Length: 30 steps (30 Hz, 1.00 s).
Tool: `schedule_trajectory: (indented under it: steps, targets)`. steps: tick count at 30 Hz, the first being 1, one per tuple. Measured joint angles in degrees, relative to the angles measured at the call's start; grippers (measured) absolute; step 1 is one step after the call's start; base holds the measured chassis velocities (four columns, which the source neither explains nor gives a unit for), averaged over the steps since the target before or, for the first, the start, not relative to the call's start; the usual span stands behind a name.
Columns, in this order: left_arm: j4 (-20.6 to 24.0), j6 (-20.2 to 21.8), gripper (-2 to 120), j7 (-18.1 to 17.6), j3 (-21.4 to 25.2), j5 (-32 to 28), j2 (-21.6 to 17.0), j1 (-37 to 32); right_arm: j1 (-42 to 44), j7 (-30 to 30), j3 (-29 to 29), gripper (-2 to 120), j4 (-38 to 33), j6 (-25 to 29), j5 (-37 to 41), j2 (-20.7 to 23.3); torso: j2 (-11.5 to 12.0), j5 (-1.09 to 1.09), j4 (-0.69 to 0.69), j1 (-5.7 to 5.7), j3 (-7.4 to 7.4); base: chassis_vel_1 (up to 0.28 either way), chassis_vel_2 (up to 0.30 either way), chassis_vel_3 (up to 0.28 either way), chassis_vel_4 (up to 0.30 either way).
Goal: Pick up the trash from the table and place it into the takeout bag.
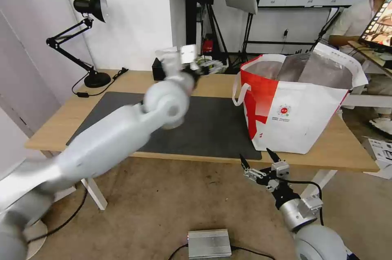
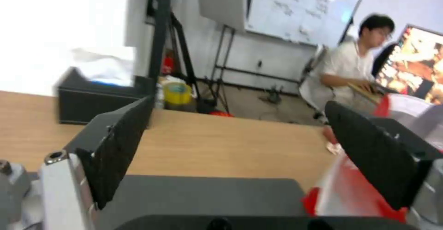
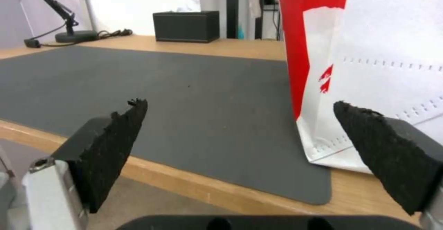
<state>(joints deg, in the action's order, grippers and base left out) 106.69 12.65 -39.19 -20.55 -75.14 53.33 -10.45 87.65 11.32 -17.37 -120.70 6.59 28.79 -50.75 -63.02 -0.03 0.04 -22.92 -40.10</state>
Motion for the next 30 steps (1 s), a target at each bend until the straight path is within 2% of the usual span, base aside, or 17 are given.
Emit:
schedule_trajectory:
  steps: [2,4,6,7,8,10,11,14,15,18,24,30]
  targets:
    - [2.26,-0.79,100,2.49,4.02,1.57,-3.42,-4.72,0.0,-0.01,0.0,100,0.0,0.0,0.0,0.0,0.0,-0.01,-0.03,0.0,0.0,0.0,0.0,0.0,0.0]
    - [3.0,-0.94,100,3.39,5.58,2.2,-4.7,-6.71,0.0,0.0,0.0,100,0.0,0.0,0.0,0.01,0.0,0.0,-0.03,0.0,0.0,0.0,0.0,0.0,0.0]
    - [6.42,-1.73,100,8.57,13.98,4.95,-9.97,-17.87,0.0,0.0,0.0,100,0.0,0.0,0.0,0.0,0.0,0.0,-0.05,0.0,0.0,0.0,0.0,0.0,0.0]
    - [6.42,-1.73,100,8.57,13.98,4.95,-9.97,-17.87,0.0,0.0,0.0,100,0.0,0.0,0.0,0.0,0.0,0.0,-0.05,0.0,0.0,0.0,0.0,0.0,0.0]
    - [8.41,-1.96,100,10.61,19.57,5.94,-12.14,-24.52,0.0,0.0,0.0,100,0.0,0.0,0.0,0.0,-0.01,-0.01,-0.02,0.0,0.0,0.0,0.0,0.0,0.0]
    - [10.25,-3.77,100,13.56,25.52,8.9,-14.26,-32.56,0.0,0.0,0.0,100,-0.01,0.0,0.0,0.01,-0.01,0.03,-0.01,0.01,0.01,0.0,0.0,0.0,0.0]
    - [10.25,-3.77,100,13.56,25.52,8.9,-14.26,-32.56,0.0,0.0,0.0,100,-0.01,0.0,0.0,0.01,-0.01,0.03,-0.01,0.01,0.01,0.0,0.0,0.0,0.0]
    - [11.9,-5.94,100,16.07,31.32,12.39,-15.13,-41.25,0.0,0.0,-0.01,100,-0.01,0.0,0.0,0.01,0.0,0.03,-0.05,0.0,0.0,0.0,0.0,0.0,0.0]
    - [11.9,-5.94,100,16.07,31.32,12.39,-15.13,-41.25,0.0,0.0,-0.01,100,-0.01,0.0,0.0,0.01,0.0,0.03,-0.05,0.0,0.0,0.0,0.0,0.0,0.0]
    - [12.86,-7.96,100,17.69,35.18,15.84,-13.63,-48.4,0.0,0.0,0.0,100,0.0,0.0,0.0,0.01,-0.01,0.02,-0.03,0.01,0.01,0.0,0.0,0.0,0.0]
    - [11.77,-11.56,100,19.88,37.7,19.6,-11.06,-53.56,0.0,0.0,0.0,100,0.0,0.0,0.0,0.01,-0.01,0.02,-0.05,0.0,0.0,0.0,0.0,0.0,0.0]
    - [11.45,-15.47,100,22.42,43.69,22.37,-9.61,-60.73,0.0,0.0,0.0,100,0.0,0.0,0.0,0.01,-0.01,0.03,-0.03,0.0,0.0,0.0,0.0,0.0,0.0]
